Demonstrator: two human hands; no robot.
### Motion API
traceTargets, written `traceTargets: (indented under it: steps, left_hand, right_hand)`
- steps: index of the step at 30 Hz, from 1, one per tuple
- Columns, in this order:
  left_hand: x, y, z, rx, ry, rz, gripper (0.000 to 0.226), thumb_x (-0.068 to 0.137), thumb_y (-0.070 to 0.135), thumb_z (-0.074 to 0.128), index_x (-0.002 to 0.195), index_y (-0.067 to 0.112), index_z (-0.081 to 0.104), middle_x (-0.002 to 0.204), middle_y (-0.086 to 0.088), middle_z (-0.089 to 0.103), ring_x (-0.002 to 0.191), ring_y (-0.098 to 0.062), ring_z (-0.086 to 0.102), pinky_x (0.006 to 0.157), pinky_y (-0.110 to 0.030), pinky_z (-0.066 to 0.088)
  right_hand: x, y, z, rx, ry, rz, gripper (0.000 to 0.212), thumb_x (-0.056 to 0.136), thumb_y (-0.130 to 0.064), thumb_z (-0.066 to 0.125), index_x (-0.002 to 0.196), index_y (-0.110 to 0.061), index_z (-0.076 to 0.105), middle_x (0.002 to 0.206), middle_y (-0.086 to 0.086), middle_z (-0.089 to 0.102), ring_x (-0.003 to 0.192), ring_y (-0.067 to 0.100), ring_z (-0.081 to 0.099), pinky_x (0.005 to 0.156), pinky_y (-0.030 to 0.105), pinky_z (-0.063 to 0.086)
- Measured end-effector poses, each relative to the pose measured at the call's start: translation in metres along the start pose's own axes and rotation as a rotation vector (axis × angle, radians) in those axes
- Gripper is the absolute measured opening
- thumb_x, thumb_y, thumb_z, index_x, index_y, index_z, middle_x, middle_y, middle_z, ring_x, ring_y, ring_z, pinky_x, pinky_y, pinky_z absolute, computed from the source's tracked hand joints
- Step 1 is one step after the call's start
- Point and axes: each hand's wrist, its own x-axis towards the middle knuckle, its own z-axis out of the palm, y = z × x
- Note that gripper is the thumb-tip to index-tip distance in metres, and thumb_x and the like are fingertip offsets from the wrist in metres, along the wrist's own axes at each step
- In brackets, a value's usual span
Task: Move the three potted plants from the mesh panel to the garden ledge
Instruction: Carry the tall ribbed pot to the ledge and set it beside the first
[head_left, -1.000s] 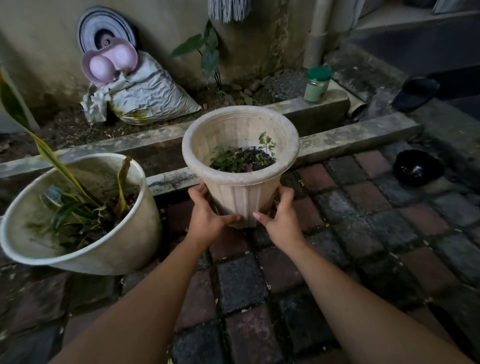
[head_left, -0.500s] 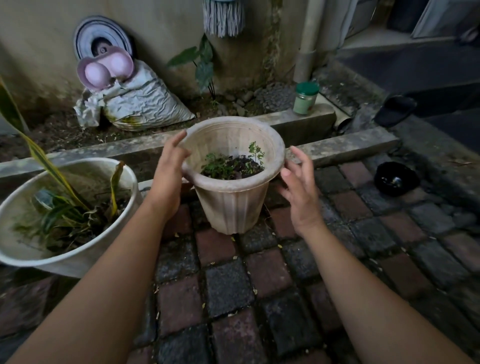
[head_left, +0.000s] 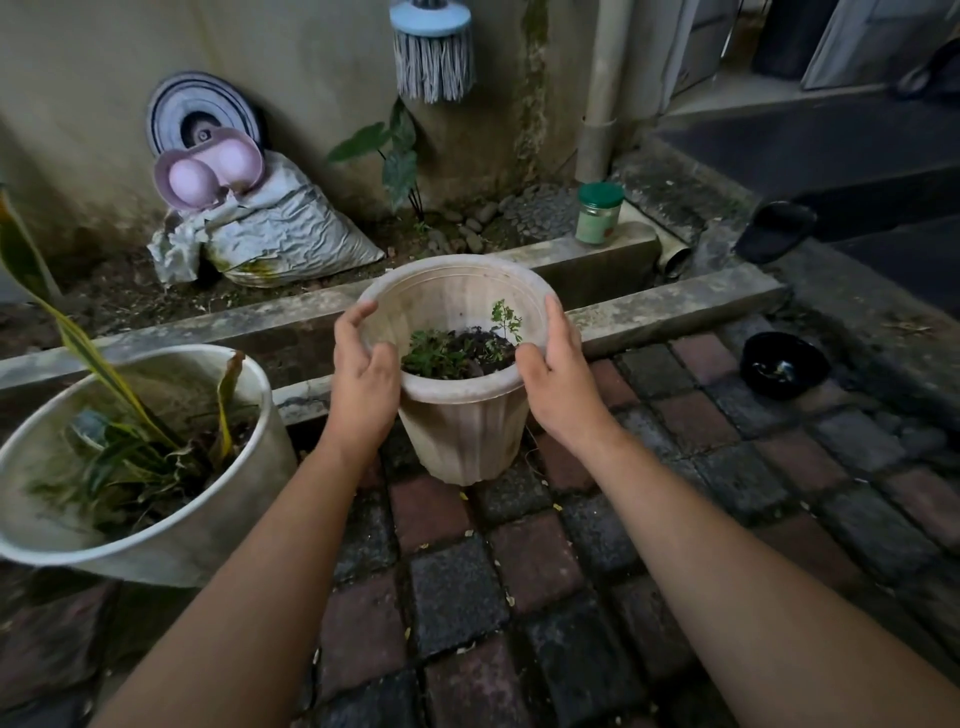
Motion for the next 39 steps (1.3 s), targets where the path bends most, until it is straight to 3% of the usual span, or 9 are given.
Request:
traceTargets:
  steps: [4, 7, 11, 14, 18, 24, 31, 35, 39]
  left_hand:
    - [-0.006, 0.001, 0.003, 0.122, -0.034, 0.037, 0.049, 0.100, 0.031, 0.046, 0.148, 0.032, 0.035, 0.157, -0.013, 0.026, 0.145, -0.025, 0.030, 0.113, -0.037, 0.029]
    - [-0.005, 0.002, -0.007, 0.380, -0.111, 0.135, 0.068, 0.090, 0.062, 0.047, 0.151, 0.034, 0.033, 0.171, -0.016, 0.001, 0.160, -0.032, 0.009, 0.127, -0.063, 0.007]
    - [0.001, 0.005, -0.025, 0.546, -0.310, 0.273, 0.063, 0.079, 0.075, 0.042, 0.104, 0.027, 0.073, 0.169, -0.006, 0.031, 0.163, -0.038, -0.003, 0.122, -0.074, -0.008]
    - [0.001, 0.000, -0.034, 0.494, -0.364, 0.432, 0.043, 0.087, 0.063, 0.050, 0.086, 0.026, 0.073, 0.142, -0.013, 0.060, 0.156, -0.039, 0.031, 0.127, -0.068, -0.002]
    - [-0.001, -0.005, -0.030, 0.462, -0.320, 0.564, 0.079, 0.094, 0.075, 0.042, 0.093, 0.004, 0.078, 0.102, -0.015, 0.069, 0.119, -0.032, 0.063, 0.129, -0.064, 0.002]
    - [-0.011, -0.007, -0.015, 0.423, -0.230, 0.512, 0.052, 0.089, 0.056, 0.055, 0.093, 0.009, 0.077, 0.096, -0.020, 0.062, 0.133, -0.051, 0.049, 0.133, -0.051, -0.004]
    - [-0.015, -0.003, -0.014, 0.383, -0.254, 0.479, 0.033, 0.089, 0.056, 0.056, 0.095, 0.028, 0.070, 0.101, -0.014, 0.062, 0.149, -0.050, 0.034, 0.133, -0.044, -0.006]
    - [-0.018, -0.003, -0.014, 0.427, -0.256, 0.509, 0.045, 0.092, 0.053, 0.055, 0.100, 0.015, 0.077, 0.111, -0.009, 0.061, 0.136, -0.040, 0.052, 0.131, -0.059, 0.000]
    - [-0.024, 0.001, -0.006, 0.582, -0.235, 0.525, 0.045, 0.097, 0.046, 0.046, 0.101, 0.010, 0.073, 0.117, -0.014, 0.064, 0.144, -0.049, 0.044, 0.125, -0.071, 0.006]
  right_hand:
    - [0.001, -0.001, -0.010, -0.094, -0.024, -0.055, 0.049, 0.109, -0.016, 0.042, 0.158, -0.017, 0.037, 0.161, 0.015, 0.023, 0.143, 0.020, 0.033, 0.101, 0.012, 0.024]
    - [-0.005, 0.000, -0.006, -0.322, 0.057, -0.147, 0.032, 0.105, -0.016, 0.044, 0.132, -0.010, 0.061, 0.160, 0.027, 0.016, 0.152, 0.044, 0.022, 0.122, 0.044, 0.029]
    - [-0.021, -0.001, 0.001, -0.580, 0.056, -0.422, 0.034, 0.103, -0.031, 0.040, 0.102, -0.013, 0.068, 0.131, 0.018, 0.050, 0.152, 0.050, 0.025, 0.124, 0.070, 0.010]
    - [-0.026, 0.003, 0.002, -0.672, -0.018, -0.627, 0.039, 0.105, -0.037, 0.041, 0.105, -0.013, 0.071, 0.114, 0.010, 0.065, 0.148, 0.042, 0.039, 0.123, 0.067, 0.008]
    - [-0.015, 0.009, -0.002, -0.615, 0.021, -0.760, 0.037, 0.104, -0.037, 0.048, 0.101, -0.009, 0.072, 0.098, 0.006, 0.071, 0.107, 0.032, 0.066, 0.114, 0.055, 0.031]
    - [0.001, 0.019, -0.014, -0.539, 0.002, -0.814, 0.053, 0.104, -0.046, 0.036, 0.095, -0.008, 0.071, 0.090, 0.004, 0.069, 0.090, 0.027, 0.062, 0.106, 0.046, 0.032]
    - [-0.001, 0.019, -0.014, -0.542, 0.020, -0.788, 0.056, 0.107, -0.049, 0.032, 0.099, -0.011, 0.072, 0.094, 0.001, 0.069, 0.092, 0.026, 0.059, 0.105, 0.044, 0.032]
    - [-0.011, 0.017, -0.005, -0.601, 0.080, -0.746, 0.033, 0.104, -0.032, 0.045, 0.101, -0.011, 0.071, 0.097, 0.003, 0.069, 0.097, 0.031, 0.058, 0.109, 0.053, 0.035]
    - [-0.015, 0.017, -0.002, -0.608, 0.112, -0.714, 0.033, 0.098, -0.031, 0.043, 0.101, -0.014, 0.071, 0.098, 0.001, 0.069, 0.100, 0.028, 0.058, 0.113, 0.053, 0.031]
